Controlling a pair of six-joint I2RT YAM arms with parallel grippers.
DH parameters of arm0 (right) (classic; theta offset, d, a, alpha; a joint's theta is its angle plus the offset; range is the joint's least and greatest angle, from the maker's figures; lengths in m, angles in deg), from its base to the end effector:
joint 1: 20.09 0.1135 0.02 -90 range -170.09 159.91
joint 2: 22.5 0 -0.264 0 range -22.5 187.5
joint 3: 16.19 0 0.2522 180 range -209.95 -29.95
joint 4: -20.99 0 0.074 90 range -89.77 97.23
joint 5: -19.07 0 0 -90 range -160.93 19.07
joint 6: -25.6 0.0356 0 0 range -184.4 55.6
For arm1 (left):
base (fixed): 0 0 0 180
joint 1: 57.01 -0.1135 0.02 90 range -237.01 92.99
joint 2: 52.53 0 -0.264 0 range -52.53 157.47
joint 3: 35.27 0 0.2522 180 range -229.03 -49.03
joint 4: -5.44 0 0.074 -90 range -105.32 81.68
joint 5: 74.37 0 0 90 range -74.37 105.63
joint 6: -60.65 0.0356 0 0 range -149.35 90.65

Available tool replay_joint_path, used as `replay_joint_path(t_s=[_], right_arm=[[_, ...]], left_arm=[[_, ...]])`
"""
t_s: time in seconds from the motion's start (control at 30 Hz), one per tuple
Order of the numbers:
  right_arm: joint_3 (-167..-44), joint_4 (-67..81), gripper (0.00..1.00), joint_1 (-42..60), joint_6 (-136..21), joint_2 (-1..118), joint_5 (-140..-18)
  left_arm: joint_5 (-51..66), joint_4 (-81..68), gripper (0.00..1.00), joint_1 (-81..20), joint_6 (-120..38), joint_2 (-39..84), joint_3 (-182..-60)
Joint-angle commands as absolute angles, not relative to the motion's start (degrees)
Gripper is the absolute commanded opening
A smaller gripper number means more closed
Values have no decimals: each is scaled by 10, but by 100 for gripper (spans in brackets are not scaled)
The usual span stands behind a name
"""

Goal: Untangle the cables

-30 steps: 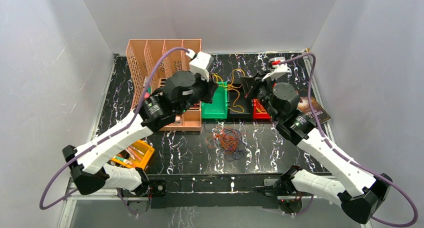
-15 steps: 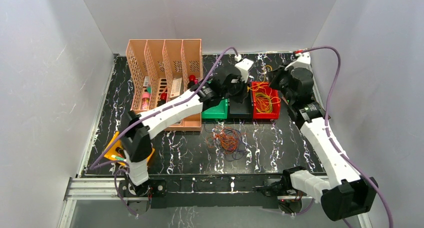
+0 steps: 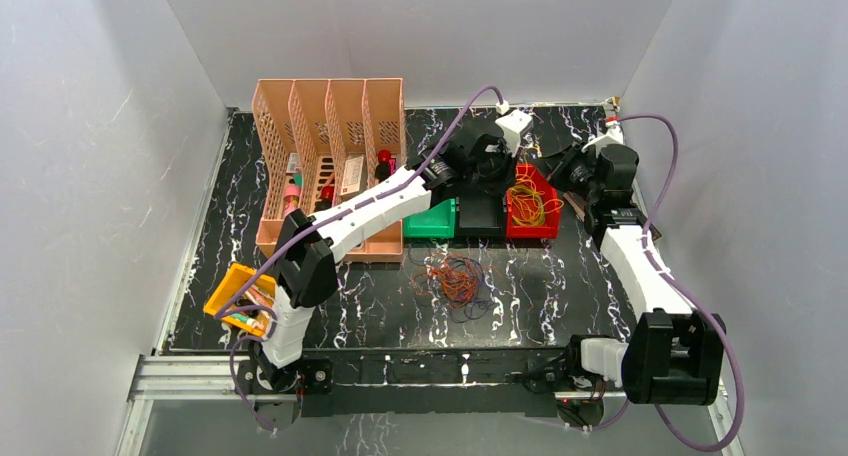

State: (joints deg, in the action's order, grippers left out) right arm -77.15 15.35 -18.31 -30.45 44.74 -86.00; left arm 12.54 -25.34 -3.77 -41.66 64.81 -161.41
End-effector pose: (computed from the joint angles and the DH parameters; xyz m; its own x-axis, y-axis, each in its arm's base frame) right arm 0.2742 0.0178 0.3070 -0.3300 0.5293 -0.7816 -0.1205 0.7976 0.5910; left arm 0.2929 -0.3954 0.3456 -0.3958 0.1741 -0.9017 0.7631 0.6087 -0.2174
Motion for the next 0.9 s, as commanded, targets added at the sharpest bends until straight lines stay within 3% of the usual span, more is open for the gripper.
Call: replay_joint_path(t_s=[0.0,0.3,0.57,0.87], right_arm=[[-770,288,0,-186,-244,464,-995],[-757,325,0,-186,-216,469,-1017],[-743,214,0,-197,-262,448,-875],[-722,181,0,-197,-315,446,-764]], left_arm=[[130,-254,0,-40,-404,599,-1602],[140,-242,0,-39,-407,565,-1563],[125,-245,0,-40,-408,580,-1577],[101,-307,0,-37,-383,636,-1672]])
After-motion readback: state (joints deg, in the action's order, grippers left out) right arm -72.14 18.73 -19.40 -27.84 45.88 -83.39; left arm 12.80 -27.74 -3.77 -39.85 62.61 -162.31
